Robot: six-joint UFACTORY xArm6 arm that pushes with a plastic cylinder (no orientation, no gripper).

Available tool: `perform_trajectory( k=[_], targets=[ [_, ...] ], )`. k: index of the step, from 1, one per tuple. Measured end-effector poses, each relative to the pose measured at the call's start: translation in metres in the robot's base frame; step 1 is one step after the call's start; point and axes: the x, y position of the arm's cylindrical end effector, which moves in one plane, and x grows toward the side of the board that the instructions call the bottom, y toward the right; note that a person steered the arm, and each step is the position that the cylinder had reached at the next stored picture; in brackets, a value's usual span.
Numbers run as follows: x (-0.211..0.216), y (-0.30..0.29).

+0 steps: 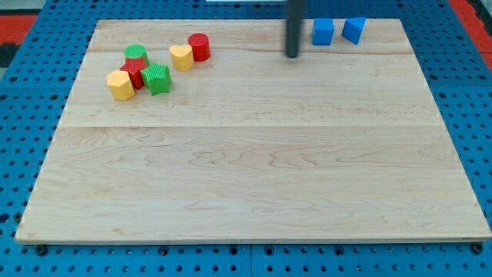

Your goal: Move the blue triangle top left to the blue cube

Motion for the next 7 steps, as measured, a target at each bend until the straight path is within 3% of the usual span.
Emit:
perform_trajectory(
  k=[1,2,5,7],
  targets=[
    [-0.007,0.111],
    [-0.054,0.125],
    [-0.058,-0.085],
    [-0.086,-0.023]
  ],
)
